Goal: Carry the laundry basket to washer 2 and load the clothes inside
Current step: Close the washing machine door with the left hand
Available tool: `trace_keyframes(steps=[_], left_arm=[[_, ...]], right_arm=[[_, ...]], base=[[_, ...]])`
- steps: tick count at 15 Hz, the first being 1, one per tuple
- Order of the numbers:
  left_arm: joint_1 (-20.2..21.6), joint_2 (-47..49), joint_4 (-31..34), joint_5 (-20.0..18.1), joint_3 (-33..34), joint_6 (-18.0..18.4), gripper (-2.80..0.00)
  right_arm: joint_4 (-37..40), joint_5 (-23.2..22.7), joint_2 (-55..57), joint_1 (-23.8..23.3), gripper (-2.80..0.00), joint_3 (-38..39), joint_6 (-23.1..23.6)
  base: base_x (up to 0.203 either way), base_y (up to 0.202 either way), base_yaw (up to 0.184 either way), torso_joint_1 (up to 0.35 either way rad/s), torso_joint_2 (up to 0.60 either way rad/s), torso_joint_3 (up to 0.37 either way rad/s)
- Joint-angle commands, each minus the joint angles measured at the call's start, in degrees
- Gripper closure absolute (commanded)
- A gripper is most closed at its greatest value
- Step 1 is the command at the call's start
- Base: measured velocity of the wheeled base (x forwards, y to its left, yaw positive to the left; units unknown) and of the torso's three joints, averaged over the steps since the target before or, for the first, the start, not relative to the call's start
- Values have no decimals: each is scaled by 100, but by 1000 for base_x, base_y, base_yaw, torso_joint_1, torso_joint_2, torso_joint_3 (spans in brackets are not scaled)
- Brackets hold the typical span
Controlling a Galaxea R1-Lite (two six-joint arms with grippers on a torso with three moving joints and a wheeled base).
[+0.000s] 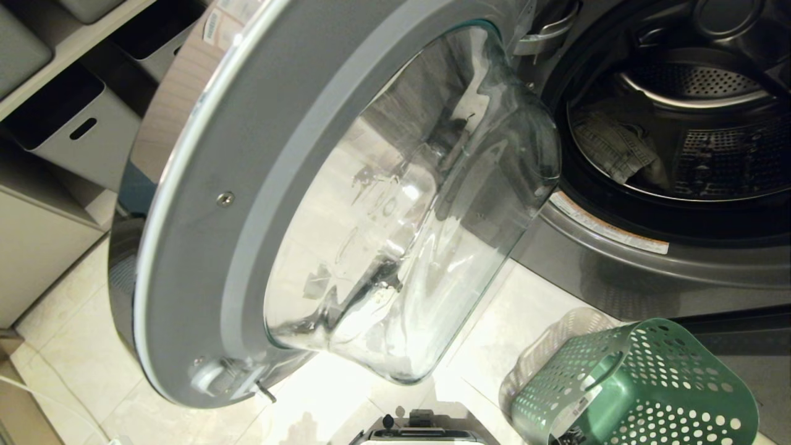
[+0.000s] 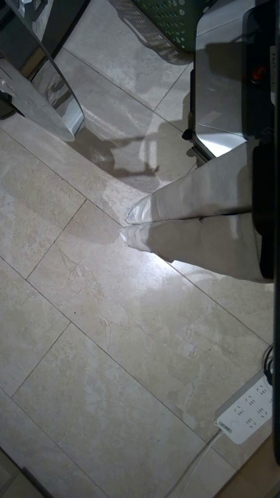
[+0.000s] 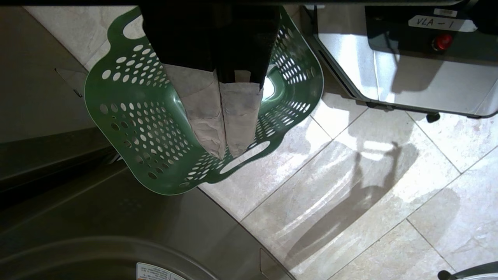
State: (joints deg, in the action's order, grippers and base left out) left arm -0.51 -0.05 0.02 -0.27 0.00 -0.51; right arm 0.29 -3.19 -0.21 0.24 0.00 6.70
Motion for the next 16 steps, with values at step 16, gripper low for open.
trace_keyframes(steps=[16], left_arm=[[-2, 5, 6, 6, 0, -28, 0]], right_arm=[[15, -6, 23, 2, 0, 0, 42]], base=[[0, 0, 0, 0, 0, 0]])
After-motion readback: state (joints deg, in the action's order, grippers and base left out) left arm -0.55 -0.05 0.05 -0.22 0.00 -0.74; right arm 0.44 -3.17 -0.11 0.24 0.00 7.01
